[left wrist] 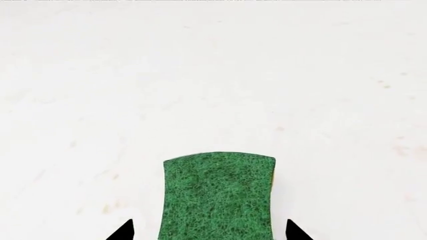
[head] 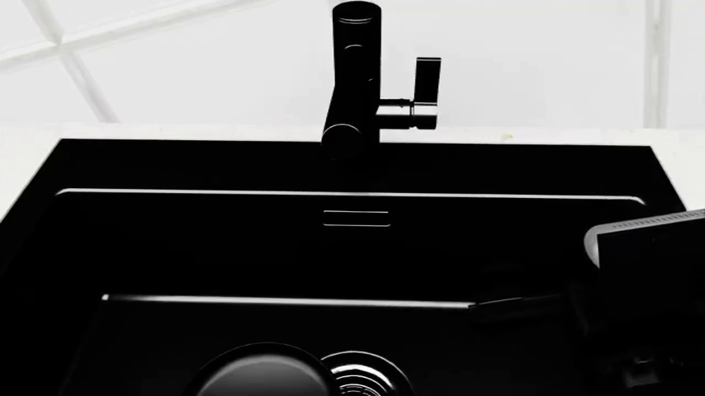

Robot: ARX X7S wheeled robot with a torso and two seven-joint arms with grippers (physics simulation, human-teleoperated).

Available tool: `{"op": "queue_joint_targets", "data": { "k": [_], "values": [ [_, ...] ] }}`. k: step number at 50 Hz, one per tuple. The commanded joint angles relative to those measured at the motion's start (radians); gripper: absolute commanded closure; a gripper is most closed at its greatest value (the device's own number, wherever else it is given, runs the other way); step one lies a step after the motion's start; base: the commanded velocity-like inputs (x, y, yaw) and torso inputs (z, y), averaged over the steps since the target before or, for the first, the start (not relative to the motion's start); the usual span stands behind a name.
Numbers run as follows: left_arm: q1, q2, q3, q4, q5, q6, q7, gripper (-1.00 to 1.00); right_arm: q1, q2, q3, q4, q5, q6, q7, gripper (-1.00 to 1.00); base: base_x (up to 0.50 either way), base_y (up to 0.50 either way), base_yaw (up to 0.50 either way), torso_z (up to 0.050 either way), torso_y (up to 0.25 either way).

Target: Pick the pan and sponge and place them into the sink. Then turn on the water.

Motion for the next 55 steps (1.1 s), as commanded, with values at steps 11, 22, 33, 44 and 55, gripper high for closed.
{"op": "queue_joint_targets", "data": {
  "k": [11,22,33,44,55],
  "values": [
    [0.012,-0.001,0.018,0.002,-0.012,-0.013,0.008,1.0,0.005,0.002,-0.002,0.008,0.003,-0.002,0.0,-1.0,0.0,0.0,0.0,0.0,0.0],
    [-0.085,-0.019,0.112,0.073,-0.043,-0.053,0.015,1.0,0.002,0.012,0.006,-0.001,0.011,0.007,0.004,-1.0,0.0,0.0,0.0,0.0,0.0],
    [-0.262,-0.008,0.271,0.133,-0.081,-0.135,0.009,1.0,-0.002,0.011,0.006,0.009,0.01,-0.001,0.002,-1.0,0.0,0.0,0.0,0.0,0.0],
    [-0.647,0.105,0.622,0.037,-0.025,-0.189,0.098,1.0,0.01,0.022,0.014,-0.004,0.031,0.04,0.01,-1.0,0.0,0.0,0.0,0.0,0.0],
    [-0.716,0.143,0.721,0.003,-0.013,-0.166,0.168,1.0,0.019,0.025,0.016,-0.007,0.036,0.044,0.011,-1.0,0.0,0.0,0.0,0.0,0.0]
  ]
}}
